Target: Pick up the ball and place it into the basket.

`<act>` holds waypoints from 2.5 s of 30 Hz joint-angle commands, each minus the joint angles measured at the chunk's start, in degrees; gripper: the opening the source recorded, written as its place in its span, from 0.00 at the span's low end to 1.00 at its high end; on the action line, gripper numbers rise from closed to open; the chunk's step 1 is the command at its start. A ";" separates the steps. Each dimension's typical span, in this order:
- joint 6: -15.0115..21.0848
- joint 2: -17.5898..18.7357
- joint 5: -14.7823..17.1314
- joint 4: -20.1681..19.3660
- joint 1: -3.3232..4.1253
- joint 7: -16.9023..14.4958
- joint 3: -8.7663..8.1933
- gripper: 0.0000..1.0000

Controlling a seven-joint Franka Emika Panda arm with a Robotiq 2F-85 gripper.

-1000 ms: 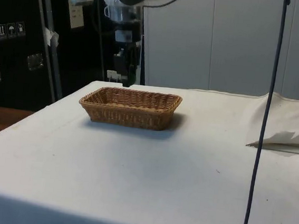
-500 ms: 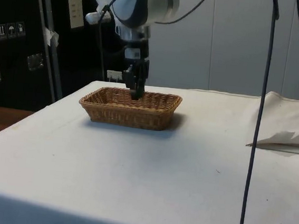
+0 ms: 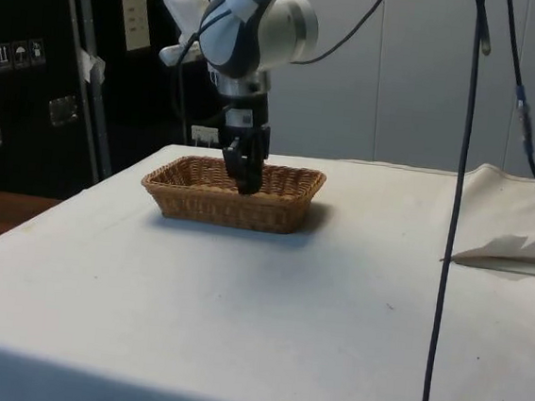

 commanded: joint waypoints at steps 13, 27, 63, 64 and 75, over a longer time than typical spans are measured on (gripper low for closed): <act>0.06 -0.34 0.34 -0.40 -0.23 -0.74 0.00 0.55; -0.74 -1.20 -0.57 -0.40 0.57 0.29 -1.26 1.00; -7.56 -14.78 -6.99 -3.09 2.41 13.64 -0.40 1.00; -8.08 -15.13 -7.85 -3.27 3.09 14.95 -0.52 1.00; -9.00 -16.10 -8.71 -3.15 3.95 18.62 2.52 1.00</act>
